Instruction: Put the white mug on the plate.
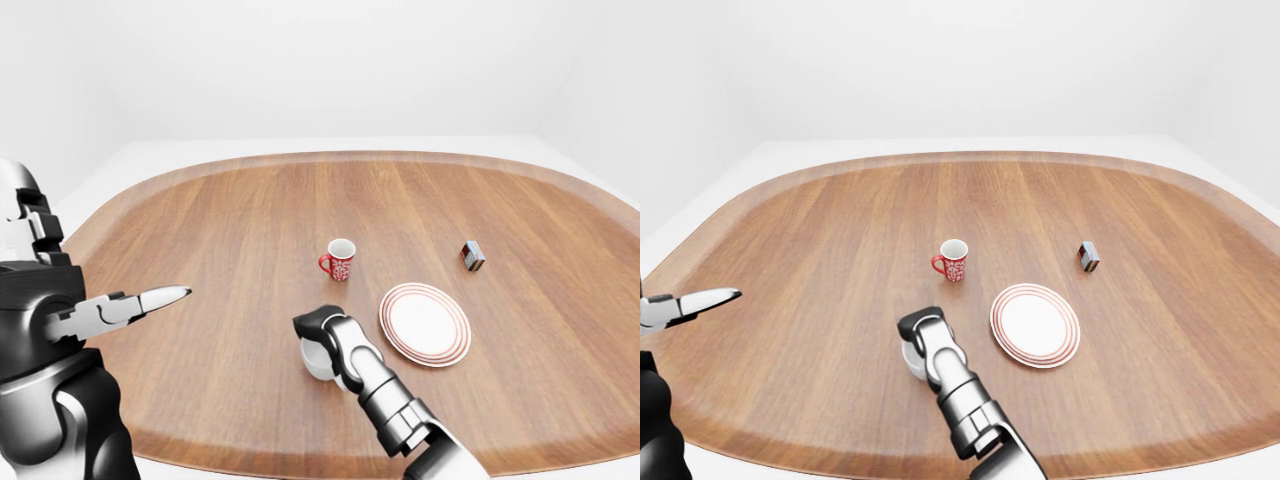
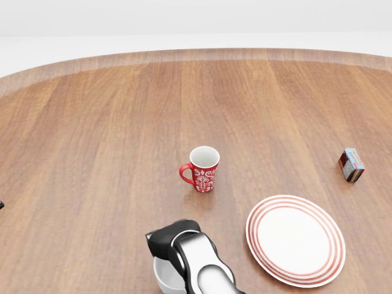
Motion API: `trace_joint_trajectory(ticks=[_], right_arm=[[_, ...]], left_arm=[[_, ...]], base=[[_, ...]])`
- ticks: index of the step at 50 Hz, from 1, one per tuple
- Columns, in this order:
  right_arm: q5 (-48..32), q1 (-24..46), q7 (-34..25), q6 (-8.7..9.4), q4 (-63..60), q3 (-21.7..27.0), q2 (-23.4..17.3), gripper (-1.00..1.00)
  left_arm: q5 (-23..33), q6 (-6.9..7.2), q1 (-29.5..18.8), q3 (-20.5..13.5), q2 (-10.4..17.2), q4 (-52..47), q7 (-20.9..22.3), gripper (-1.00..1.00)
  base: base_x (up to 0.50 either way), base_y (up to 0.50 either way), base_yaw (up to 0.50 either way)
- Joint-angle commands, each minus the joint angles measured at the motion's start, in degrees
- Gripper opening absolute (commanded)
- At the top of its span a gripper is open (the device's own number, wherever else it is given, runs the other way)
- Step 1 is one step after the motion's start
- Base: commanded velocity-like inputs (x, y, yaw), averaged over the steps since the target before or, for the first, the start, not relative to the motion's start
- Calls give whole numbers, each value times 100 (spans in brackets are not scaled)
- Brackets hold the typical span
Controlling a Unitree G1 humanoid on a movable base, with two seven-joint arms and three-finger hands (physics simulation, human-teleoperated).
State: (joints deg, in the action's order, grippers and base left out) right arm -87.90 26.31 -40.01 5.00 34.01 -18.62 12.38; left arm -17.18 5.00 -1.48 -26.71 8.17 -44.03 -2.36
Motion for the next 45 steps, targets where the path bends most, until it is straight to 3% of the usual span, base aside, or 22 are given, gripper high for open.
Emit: trace_joint_trajectory(ticks=[1,10,16,17,19,20,22,24,25,28,30,32,33,36,38,41,45], right_arm=[[-34,-126,1,0,-33,12,-16,-100],[-33,-123,1,0,-17,40,-60,-100],[-51,171,1,0,-947,255,-319,-100],[149,648,1,0,-888,319,-500,-100],[846,1186,1,0,-787,-97,-921,-100],[1612,1818,1,0,-749,-538,-1400,-100],[3425,2644,1,0,-1363,-1999,-2514,-100],[4683,3500,1,0,-2027,-2772,-3449,-100],[4971,3859,1,0,-2067,-2841,-3765,-100],[5196,4225,1,0,-1930,-2843,-4141,-100],[5156,4299,1,0,-1720,-2653,-4331,-100],[4690,4168,1,0,-1373,-2139,-4263,-100],[4369,4069,1,0,-1148,-1740,-4134,-100],[2797,3973,1,0,-306,234,-3334,-100],[2123,4032,1,0,216,958,-3143,-100],[1679,4108,1,0,952,1584,-3235,-100],[1493,4208,1,0,1479,1876,-3423,-100]], left_arm=[[-17,0,-27,-7,22,-5,-17,100],[-18,0,3,-14,10,9,1,100],[-30,0,11,-32,8,21,6,100],[-24,0,10,-27,8,30,5,100],[-13,0,9,-16,8,31,4,100],[0,0,16,-2,4,17,5,100],[-6,0,15,-13,4,2,4,100],[-35,0,6,-49,17,-9,1,100],[-36,0,1,-45,17,-16,-3,100],[-33,0,3,-41,15,-10,-5,100],[-25,0,4,-34,14,-13,-6,100],[-17,0,7,-25,11,-12,-6,100],[-13,0,7,-21,9,-11,-4,100],[7,0,4,-8,5,22,2,100],[-5,0,-10,-21,17,6,-6,100],[6,0,-10,-6,12,44,4,100],[12,0,-18,-2,16,82,9,100]], base=[[0,0,0],[0,0,0],[0,0,0],[0,0,0],[0,0,0],[0,0,0],[0,0,0],[0,0,0],[0,0,0],[0,0,0],[0,0,0],[0,0,0],[0,0,0],[0,0,0],[0,0,0],[0,0,0],[0,0,0]])
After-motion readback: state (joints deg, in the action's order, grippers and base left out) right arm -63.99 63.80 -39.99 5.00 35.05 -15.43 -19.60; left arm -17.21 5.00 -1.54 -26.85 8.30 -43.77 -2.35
